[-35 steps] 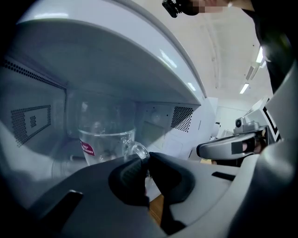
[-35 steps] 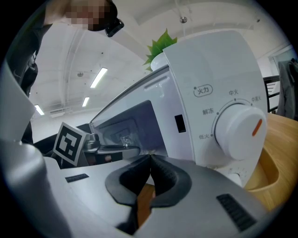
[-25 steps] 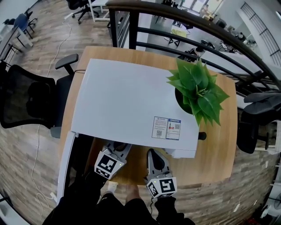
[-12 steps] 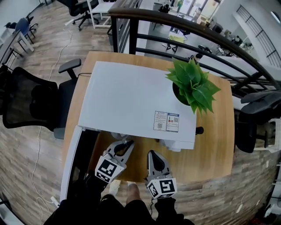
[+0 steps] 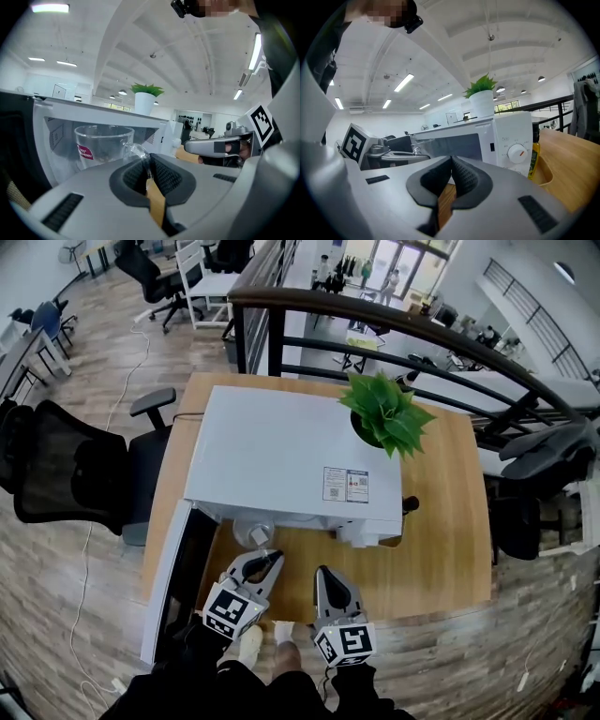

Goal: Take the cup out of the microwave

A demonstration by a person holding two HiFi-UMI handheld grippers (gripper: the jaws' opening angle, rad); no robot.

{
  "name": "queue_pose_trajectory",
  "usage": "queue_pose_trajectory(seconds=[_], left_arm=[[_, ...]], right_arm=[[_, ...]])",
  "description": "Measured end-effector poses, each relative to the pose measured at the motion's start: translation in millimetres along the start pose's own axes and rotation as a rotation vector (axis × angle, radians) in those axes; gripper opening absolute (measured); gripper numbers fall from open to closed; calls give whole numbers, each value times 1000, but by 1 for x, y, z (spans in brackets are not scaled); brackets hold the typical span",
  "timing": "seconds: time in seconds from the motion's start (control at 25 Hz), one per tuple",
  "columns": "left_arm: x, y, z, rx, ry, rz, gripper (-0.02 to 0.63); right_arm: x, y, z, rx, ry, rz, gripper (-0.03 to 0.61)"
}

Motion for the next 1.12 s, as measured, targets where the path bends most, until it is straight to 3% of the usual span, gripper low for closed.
queue_pose_trajectory(seconds=[1.12], left_arm=[[-128, 146, -110, 76, -114, -162, 25]], right_arm=[[-116, 146, 83, 118, 180, -229, 15]])
Point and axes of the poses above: the fingertips, and each gripper's own axes: y backward along the fingers, z to its left, x out of its underside, the point moved 3 cm from there along y, backward along the fingers, and after that the axes turned 15 degrees about -z, right-handed, at the moved point
